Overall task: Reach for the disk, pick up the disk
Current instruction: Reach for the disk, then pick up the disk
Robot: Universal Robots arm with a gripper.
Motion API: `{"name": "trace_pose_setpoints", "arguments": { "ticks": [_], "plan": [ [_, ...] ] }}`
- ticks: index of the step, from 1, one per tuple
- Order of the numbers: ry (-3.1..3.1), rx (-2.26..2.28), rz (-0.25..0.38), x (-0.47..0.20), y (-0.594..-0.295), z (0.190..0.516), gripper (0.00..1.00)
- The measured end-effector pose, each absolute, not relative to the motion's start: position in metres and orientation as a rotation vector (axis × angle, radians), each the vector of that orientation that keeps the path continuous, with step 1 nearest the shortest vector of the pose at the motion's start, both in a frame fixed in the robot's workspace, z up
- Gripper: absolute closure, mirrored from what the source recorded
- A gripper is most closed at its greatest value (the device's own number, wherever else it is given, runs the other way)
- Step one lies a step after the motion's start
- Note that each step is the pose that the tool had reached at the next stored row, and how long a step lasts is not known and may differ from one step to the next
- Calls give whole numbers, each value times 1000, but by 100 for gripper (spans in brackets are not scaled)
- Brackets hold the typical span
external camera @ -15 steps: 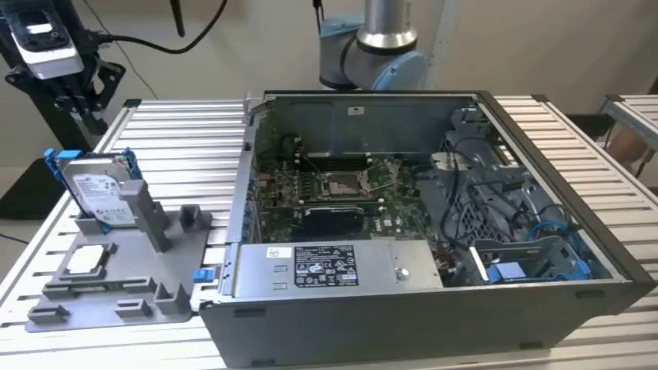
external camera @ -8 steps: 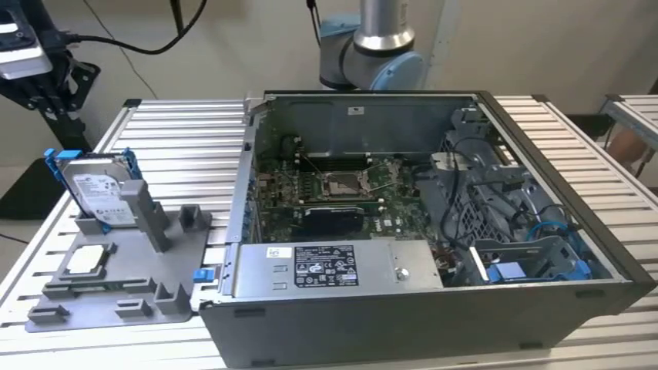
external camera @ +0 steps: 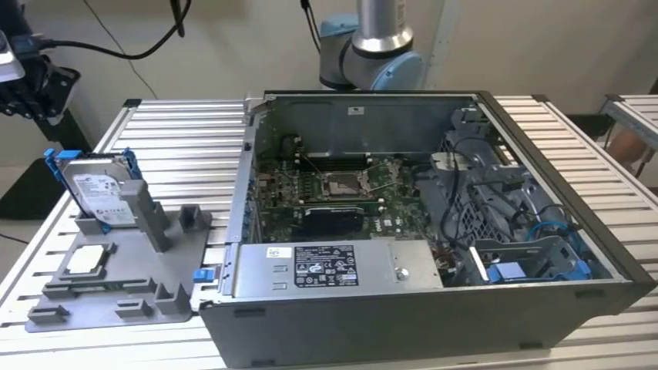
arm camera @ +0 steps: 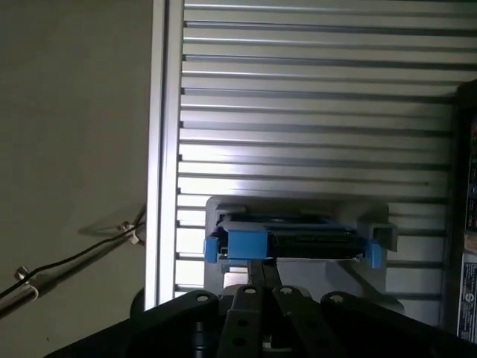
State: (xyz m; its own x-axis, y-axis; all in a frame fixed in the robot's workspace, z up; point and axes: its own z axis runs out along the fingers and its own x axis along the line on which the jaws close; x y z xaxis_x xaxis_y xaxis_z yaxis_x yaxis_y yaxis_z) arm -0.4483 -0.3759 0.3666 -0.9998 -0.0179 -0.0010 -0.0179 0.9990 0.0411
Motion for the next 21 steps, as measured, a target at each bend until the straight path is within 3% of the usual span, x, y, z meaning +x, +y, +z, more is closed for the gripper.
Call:
{"name": "trace_pose_setpoints", "arguments": {
  "ticks": [21],
  "plan": [
    [3130,-266,64,-450,-376,366,100]
  ]
}}
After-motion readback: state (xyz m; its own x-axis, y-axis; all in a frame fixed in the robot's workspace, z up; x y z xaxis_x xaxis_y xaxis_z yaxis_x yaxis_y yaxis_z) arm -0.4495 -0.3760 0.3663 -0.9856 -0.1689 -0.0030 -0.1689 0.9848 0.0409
